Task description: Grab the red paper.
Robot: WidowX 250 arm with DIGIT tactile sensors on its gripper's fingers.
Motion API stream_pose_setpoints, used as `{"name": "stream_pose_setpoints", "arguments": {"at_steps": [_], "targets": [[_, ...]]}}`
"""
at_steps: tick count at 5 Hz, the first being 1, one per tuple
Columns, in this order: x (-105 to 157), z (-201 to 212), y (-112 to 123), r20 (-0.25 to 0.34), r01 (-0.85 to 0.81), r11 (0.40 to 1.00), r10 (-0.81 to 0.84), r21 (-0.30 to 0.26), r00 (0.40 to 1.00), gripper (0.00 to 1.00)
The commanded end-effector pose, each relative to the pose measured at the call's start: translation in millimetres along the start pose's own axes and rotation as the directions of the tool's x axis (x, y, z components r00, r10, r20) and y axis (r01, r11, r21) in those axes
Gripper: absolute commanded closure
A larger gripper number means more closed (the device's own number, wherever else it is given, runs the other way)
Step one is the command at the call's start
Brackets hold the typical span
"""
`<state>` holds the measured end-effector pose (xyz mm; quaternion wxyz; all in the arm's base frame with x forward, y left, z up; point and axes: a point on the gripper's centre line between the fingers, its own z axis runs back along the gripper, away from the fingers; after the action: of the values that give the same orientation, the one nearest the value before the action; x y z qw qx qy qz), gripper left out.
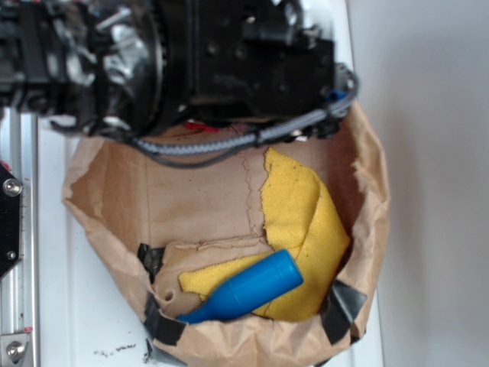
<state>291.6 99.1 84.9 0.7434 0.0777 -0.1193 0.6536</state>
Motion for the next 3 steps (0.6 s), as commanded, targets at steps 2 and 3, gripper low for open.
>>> {"name": "stream_pose_setpoints", "arguments": {"at_steps": [2,3], "targets": [[21.8,11.1,22.8,0.069,-0.031,0.995,0.037,-0.090,0.997,0.00],[21.2,2.9,24.1,0.104,-0.035,0.996,0.043,-0.084,0.994,0.00]]}}
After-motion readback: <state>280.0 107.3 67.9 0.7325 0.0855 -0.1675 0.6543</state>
